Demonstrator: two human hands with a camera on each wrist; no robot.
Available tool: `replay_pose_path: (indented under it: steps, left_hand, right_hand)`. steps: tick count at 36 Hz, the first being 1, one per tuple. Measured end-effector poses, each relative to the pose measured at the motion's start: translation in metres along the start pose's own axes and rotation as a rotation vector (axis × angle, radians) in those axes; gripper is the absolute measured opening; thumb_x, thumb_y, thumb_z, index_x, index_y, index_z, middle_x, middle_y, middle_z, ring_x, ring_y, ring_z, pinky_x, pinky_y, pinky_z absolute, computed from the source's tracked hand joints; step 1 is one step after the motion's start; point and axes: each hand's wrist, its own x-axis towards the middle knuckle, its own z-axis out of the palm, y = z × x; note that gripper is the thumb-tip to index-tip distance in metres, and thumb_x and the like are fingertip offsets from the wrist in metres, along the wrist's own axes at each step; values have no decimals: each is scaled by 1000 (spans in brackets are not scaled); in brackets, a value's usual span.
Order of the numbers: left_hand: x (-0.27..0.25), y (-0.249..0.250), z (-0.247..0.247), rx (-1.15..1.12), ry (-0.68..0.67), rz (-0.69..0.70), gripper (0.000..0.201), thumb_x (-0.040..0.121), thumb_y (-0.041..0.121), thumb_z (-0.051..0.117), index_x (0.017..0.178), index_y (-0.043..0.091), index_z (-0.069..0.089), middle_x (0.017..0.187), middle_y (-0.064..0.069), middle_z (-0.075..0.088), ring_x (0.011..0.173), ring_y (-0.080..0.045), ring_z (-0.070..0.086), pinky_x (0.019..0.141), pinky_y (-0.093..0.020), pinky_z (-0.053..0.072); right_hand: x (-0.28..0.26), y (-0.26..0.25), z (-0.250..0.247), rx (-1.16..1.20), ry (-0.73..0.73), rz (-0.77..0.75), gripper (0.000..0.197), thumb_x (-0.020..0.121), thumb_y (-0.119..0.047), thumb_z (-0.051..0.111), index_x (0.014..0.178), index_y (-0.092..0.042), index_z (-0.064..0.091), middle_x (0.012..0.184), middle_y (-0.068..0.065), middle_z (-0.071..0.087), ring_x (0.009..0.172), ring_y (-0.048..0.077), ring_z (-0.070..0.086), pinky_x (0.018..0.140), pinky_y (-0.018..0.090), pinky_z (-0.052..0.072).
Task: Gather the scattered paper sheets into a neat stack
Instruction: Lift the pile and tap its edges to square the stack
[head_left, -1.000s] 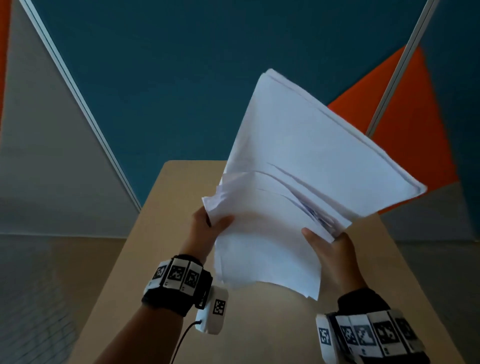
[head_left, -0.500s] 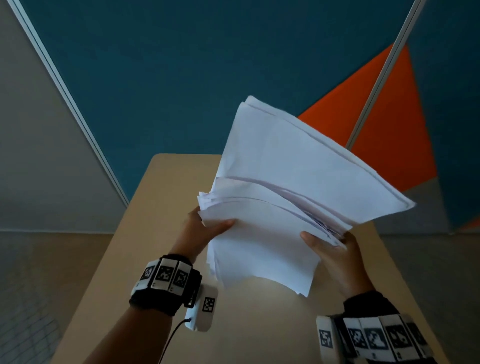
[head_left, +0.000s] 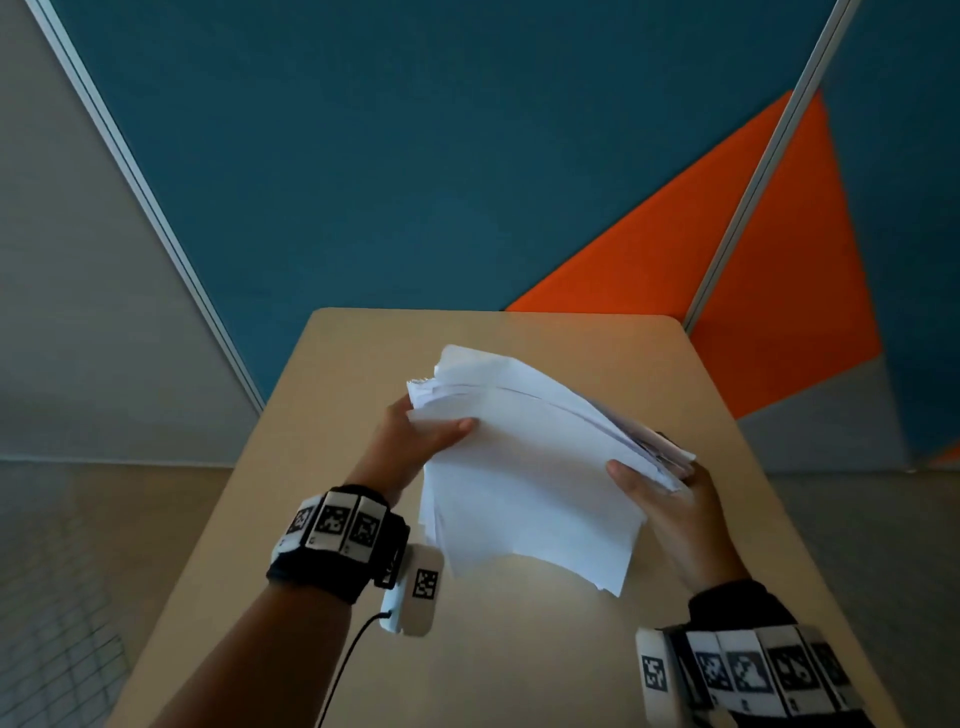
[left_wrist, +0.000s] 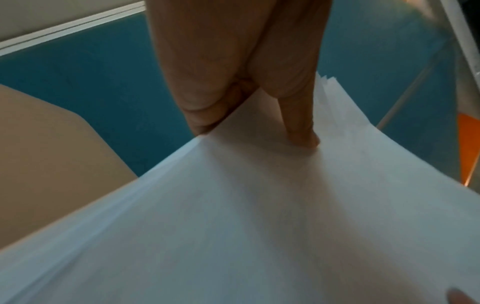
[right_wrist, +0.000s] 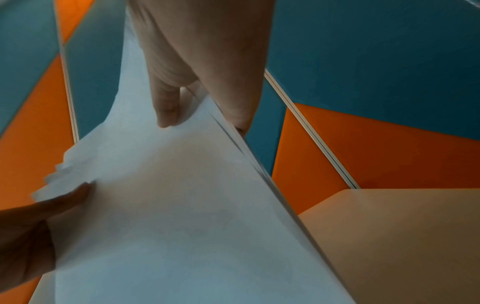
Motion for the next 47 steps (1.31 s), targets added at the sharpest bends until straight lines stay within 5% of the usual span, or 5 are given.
replay_pose_path:
  steps: [8,14,21,30,47]
  left_hand:
    - [-10,4,9,-75,52,82,19,78,1,68,88,16,66,71,12,76,69,-2,70,64,-15,56]
    - [-17,7,11,-50,89,183,33,70,17,76,98,21,58,92,1,68,84,-9,66,76,-26,54]
    - [-19,34,21,-141,131,308,32,66,44,65,97,40,55,97,-6,58,90,-19,52,80,-31,44]
    - [-15,44,31,-202,167,264,11,83,16,64,73,20,62,69,7,64,65,-6,59,64,-18,46]
    - [-15,46,28,-278,210,229,31,84,18,63,58,19,46,56,13,53,62,-10,49,64,-22,36]
  right_hand:
    - [6,-5,-1,-54,4,-76,53,86,4,56,95,-46,70,100,-27,72,102,-5,63,85,11,51]
    - [3,-8,3,-121,33,-109,58,74,-45,68,121,-11,59,116,5,67,113,20,61,95,53,49]
    - [4,-10,7,-266,196,-234,54,78,-8,71,115,-39,49,108,-30,63,109,-3,58,92,26,51]
    - [5,-5,8,-753,211,-593,40,87,-8,56,126,-13,49,121,22,54,120,-20,33,97,-1,30]
    - [7,-7,11,-736,170,-588,33,94,-10,40,119,-8,61,122,19,54,116,-21,35,90,-1,33]
